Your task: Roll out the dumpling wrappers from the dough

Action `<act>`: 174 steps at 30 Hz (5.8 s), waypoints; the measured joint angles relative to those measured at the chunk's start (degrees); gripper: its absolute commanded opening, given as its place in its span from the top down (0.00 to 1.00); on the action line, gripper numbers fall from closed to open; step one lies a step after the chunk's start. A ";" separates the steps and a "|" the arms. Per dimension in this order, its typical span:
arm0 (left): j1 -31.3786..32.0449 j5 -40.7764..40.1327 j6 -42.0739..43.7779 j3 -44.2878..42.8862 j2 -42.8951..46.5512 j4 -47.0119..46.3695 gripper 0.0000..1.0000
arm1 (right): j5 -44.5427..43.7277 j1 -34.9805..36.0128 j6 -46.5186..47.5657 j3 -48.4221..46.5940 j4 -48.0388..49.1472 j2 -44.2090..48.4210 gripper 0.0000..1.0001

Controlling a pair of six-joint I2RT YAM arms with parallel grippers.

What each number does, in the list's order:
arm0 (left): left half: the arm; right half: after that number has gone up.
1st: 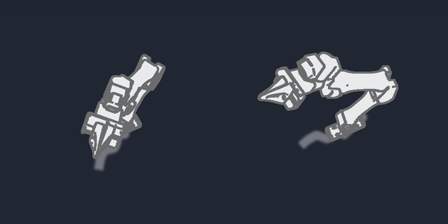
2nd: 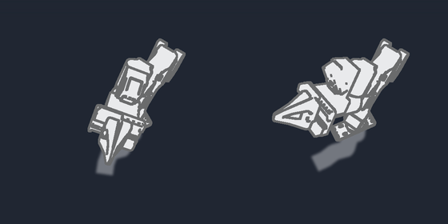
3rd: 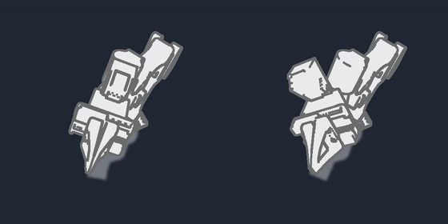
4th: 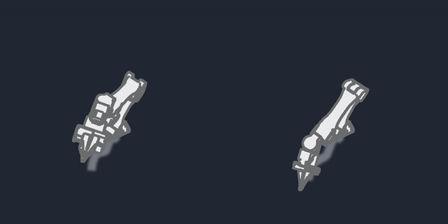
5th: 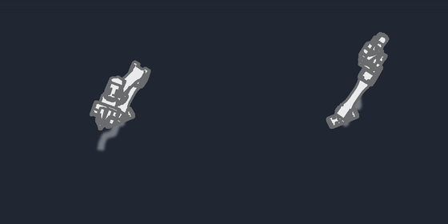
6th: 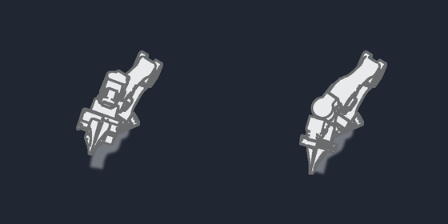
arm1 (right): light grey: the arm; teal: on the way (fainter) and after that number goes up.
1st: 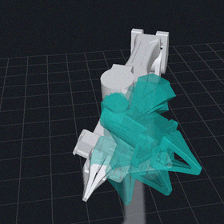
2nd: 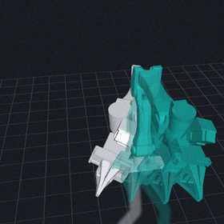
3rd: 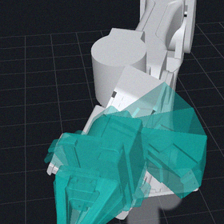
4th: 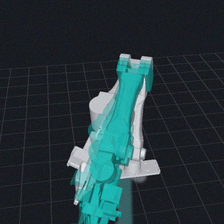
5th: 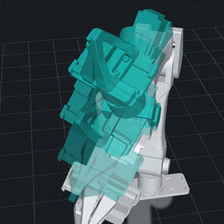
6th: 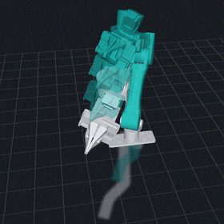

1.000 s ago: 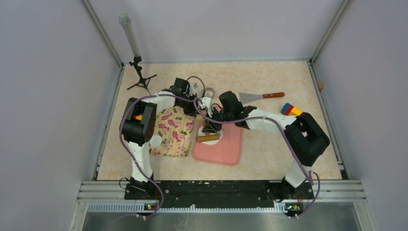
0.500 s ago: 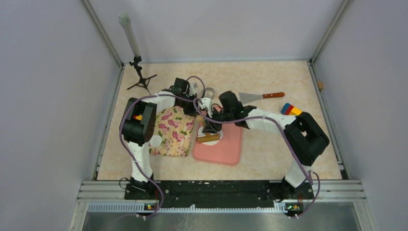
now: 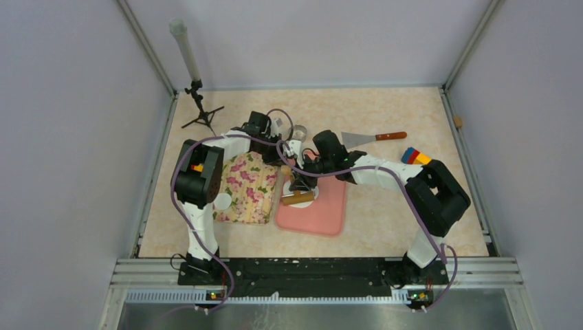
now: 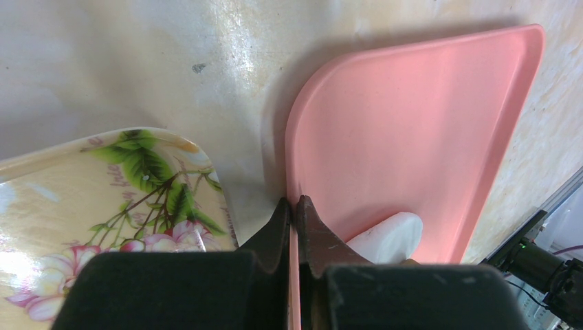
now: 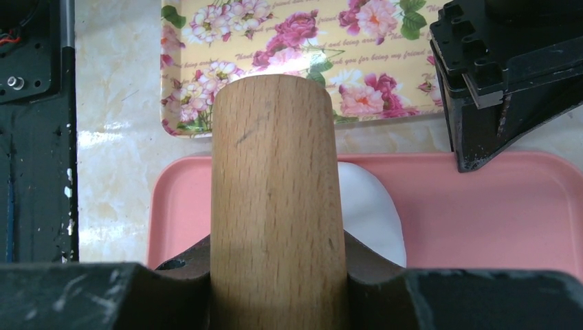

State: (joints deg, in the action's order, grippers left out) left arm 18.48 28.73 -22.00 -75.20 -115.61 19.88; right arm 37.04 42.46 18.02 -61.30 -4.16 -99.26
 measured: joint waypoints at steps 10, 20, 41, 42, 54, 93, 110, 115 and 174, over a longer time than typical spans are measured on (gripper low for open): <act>0.00 0.00 0.00 0.00 0.00 0.00 1.00 | 0.79 -0.24 -0.24 0.17 -0.02 -0.02 1.00; 0.00 -0.02 0.00 0.00 0.00 0.00 1.00 | 1.49 -0.39 -0.55 0.20 -0.39 -0.02 1.00; 0.00 0.46 -0.22 0.44 0.39 1.31 1.00 | 5.97 -1.22 0.55 0.90 -1.97 0.02 1.00; 0.00 0.46 -0.22 0.44 0.39 1.31 1.00 | 6.19 -1.27 0.66 0.90 -2.03 0.02 1.00; 0.00 0.44 -0.22 0.44 0.39 1.33 1.00 | 7.56 -1.33 1.84 1.05 -2.73 0.02 1.00; 0.00 0.42 -0.22 0.44 0.39 1.33 1.00 | 10.84 -1.86 1.86 4.50 -0.81 1.73 1.00; 0.00 0.42 -0.24 0.44 0.39 1.33 1.00 | 11.82 -1.88 1.86 5.81 -0.52 2.64 1.00; 0.00 0.39 -0.24 0.44 0.39 1.33 1.00 | 12.20 -1.88 1.90 7.23 0.44 3.65 1.00; 0.09 -0.66 -0.15 -0.11 0.50 2.93 1.00 | 3.37 -6.49 -18.58 4.31 10.93 10.54 1.00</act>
State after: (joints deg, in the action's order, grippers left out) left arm 18.57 28.08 -22.15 -75.31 -115.11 22.81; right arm 40.40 35.97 -0.56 -56.99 6.76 -88.73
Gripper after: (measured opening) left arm 0.007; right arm 0.293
